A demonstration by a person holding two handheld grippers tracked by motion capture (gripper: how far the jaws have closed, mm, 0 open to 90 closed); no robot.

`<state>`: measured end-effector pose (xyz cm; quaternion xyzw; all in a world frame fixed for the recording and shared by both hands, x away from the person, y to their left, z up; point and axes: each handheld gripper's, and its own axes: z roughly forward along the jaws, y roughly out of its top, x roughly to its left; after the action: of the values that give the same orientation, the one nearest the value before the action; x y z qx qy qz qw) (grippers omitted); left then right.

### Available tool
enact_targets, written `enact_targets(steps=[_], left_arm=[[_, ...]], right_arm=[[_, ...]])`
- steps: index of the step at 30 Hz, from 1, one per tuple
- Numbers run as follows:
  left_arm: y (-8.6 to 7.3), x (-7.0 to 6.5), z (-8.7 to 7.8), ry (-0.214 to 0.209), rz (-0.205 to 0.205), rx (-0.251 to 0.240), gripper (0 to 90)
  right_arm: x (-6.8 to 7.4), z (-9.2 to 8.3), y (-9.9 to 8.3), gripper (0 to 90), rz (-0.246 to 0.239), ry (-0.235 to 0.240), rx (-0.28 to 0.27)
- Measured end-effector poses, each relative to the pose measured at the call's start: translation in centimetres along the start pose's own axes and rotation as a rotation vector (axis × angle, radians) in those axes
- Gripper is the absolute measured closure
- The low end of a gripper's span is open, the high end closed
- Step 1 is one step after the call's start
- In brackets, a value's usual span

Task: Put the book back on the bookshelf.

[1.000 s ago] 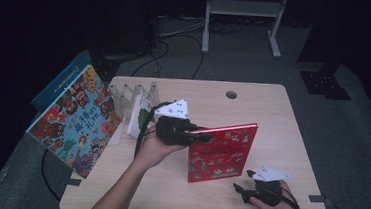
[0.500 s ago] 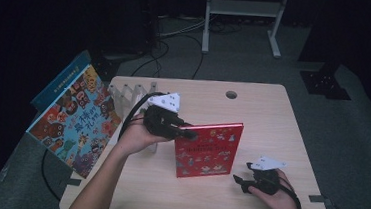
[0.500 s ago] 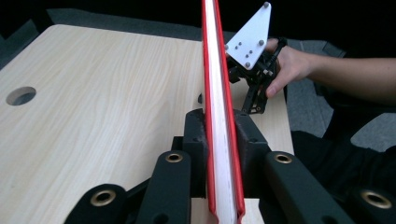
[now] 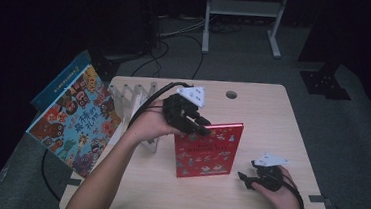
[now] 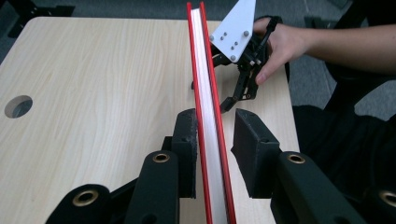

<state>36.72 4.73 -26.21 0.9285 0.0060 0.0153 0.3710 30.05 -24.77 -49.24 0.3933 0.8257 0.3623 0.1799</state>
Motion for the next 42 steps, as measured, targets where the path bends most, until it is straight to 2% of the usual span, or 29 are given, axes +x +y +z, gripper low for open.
enact_targets(steps=[6, 11, 16, 21, 26, 32, 35, 38, 42], left_arm=[[2.2, 0.6, 1.5, -0.004, 0.006, 0.069, 68.5], [3.7, 0.9, 3.0, -0.010, 0.009, 0.127, 68.1], [4.5, 0.9, 4.4, -0.019, 0.019, 0.172, 68.2], [4.8, 1.1, 5.6, -0.024, 0.008, 0.211, 70.6], [4.9, 1.1, 5.6, -0.041, -0.010, 0.213, 75.3], [4.8, 1.2, 5.5, -0.051, -0.037, 0.207, 77.0], [4.7, 1.1, 5.3, -0.078, -0.051, 0.218, 78.5], [4.4, 0.7, 4.8, -0.060, -0.053, 0.217, 78.6], [3.8, 0.3, 3.4, -0.044, -0.061, 0.211, 78.7]], right_arm=[[-0.9, 0.1, 0.0, 29.0, 0.024, -0.035, 0.021], [-1.6, 0.4, 0.1, 28.3, 0.033, -0.045, 0.035], [-2.3, 0.6, -0.1, 27.0, 0.056, -0.056, 0.039], [-2.9, 0.5, -0.5, 24.8, 0.084, -0.058, 0.024], [-3.1, 0.5, -1.1, 23.3, 0.087, -0.059, -0.013], [-3.3, 0.5, -1.1, 22.1, 0.088, -0.057, -0.011], [-3.2, 0.5, -1.0, 20.9, 0.082, -0.057, -0.009], [-3.2, 0.6, -1.0, 19.7, 0.081, -0.057, -0.006], [-3.2, 0.7, -0.9, 18.2, 0.083, -0.058, -0.003]])
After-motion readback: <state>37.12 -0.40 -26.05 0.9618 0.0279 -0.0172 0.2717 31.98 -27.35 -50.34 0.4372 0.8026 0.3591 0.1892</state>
